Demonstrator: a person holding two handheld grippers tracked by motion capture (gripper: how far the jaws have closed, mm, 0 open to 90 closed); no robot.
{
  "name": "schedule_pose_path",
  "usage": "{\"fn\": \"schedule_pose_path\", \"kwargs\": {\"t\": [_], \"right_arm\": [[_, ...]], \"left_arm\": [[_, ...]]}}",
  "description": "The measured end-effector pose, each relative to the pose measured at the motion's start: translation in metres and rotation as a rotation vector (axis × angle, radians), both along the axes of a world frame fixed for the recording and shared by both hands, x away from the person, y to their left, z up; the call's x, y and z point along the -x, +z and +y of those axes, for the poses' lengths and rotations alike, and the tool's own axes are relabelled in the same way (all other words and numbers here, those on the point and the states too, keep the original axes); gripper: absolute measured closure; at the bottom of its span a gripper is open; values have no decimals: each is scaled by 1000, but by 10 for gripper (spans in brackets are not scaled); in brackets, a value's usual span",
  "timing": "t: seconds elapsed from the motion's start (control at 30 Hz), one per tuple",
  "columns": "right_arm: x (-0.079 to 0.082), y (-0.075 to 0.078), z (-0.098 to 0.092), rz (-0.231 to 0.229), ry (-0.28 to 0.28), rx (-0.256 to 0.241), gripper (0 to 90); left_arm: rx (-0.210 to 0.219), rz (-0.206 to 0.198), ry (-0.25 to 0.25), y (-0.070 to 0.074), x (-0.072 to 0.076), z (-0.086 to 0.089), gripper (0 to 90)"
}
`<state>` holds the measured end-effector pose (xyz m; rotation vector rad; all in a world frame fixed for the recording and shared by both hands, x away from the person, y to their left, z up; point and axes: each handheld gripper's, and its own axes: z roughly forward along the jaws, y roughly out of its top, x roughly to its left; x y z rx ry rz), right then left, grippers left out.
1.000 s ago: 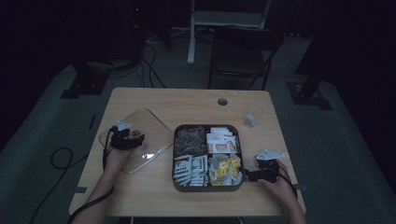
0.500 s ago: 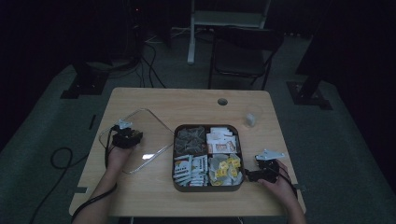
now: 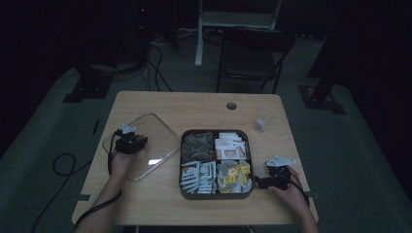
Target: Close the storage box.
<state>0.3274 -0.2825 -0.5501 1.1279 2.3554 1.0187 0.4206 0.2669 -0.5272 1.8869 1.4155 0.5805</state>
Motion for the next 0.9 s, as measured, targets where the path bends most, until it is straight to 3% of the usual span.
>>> {"fn": "schedule_pose_path", "kwargs": {"t": [0.3,0.43,0.67,0.9], "right_arm": [[0,0,0,0,0,0,136],[0,0,0,0,0,0,135],[0,0,0,0,0,0,135],[0,0,0,0,0,0,135]], "left_arm": [[11,-31,16,18,3,9,597],[7,-56,14,34,5,10,597],[20,-87,-50,57,11,2,596],[30,-111,-118,72,16,-16,596]]}}
